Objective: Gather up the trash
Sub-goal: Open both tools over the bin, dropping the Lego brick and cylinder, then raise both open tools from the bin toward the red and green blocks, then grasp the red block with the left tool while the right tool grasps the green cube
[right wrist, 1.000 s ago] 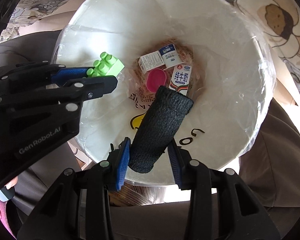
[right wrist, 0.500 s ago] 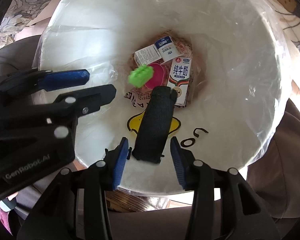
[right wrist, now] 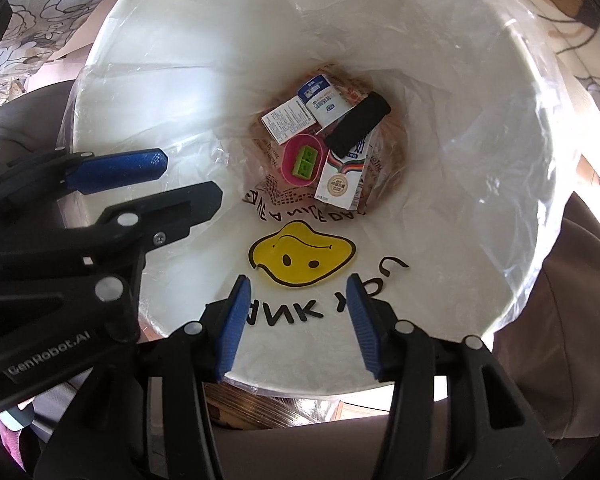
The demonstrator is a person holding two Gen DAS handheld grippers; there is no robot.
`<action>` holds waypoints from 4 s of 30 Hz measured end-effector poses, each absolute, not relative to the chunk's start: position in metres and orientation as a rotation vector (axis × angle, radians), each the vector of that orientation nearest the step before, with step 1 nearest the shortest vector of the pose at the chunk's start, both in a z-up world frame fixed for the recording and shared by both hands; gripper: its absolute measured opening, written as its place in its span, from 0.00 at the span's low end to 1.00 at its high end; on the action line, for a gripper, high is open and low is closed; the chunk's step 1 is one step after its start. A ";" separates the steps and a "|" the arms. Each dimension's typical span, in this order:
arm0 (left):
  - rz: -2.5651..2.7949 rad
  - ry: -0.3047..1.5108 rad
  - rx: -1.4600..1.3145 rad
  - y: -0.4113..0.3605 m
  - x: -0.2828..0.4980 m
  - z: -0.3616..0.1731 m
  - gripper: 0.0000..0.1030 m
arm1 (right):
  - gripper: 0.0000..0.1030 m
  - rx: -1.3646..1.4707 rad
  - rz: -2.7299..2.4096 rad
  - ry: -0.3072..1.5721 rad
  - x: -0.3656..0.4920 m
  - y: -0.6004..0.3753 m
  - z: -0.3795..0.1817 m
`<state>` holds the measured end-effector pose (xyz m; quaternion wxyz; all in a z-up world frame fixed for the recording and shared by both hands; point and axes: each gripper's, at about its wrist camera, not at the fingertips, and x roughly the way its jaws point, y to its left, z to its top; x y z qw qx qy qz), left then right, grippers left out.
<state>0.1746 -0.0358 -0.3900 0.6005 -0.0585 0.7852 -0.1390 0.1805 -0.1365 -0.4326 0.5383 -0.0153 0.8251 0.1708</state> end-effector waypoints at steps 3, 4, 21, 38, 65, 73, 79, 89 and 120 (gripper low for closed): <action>-0.321 1.808 -0.133 -0.034 0.173 -0.384 0.47 | 0.50 -0.034 0.408 1.956 0.179 -0.137 -0.423; -0.322 1.802 -0.134 -0.034 0.172 -0.381 0.48 | 0.50 -0.032 0.410 1.952 0.178 -0.137 -0.420; -0.398 1.545 -0.064 -0.011 0.149 -0.255 0.54 | 0.58 -0.077 0.445 1.713 0.153 -0.145 -0.297; -0.319 1.123 0.078 0.013 0.191 -0.076 0.70 | 0.58 -0.329 0.447 1.196 0.168 -0.174 -0.087; -0.228 0.938 0.203 0.017 0.348 -0.009 0.83 | 0.68 -0.379 0.592 0.803 0.330 -0.203 0.059; -0.244 0.922 0.224 0.012 0.395 -0.013 0.83 | 0.71 -0.363 0.643 0.805 0.391 -0.194 0.054; -0.286 0.944 0.202 0.009 0.438 -0.027 0.83 | 0.71 -0.399 0.661 0.812 0.440 -0.180 0.032; -0.339 1.030 0.148 0.011 0.506 -0.066 0.83 | 0.71 -0.461 0.698 0.859 0.526 -0.162 -0.028; -0.492 1.039 0.084 -0.001 0.611 -0.111 0.54 | 0.54 -0.537 0.911 0.913 0.667 -0.090 -0.118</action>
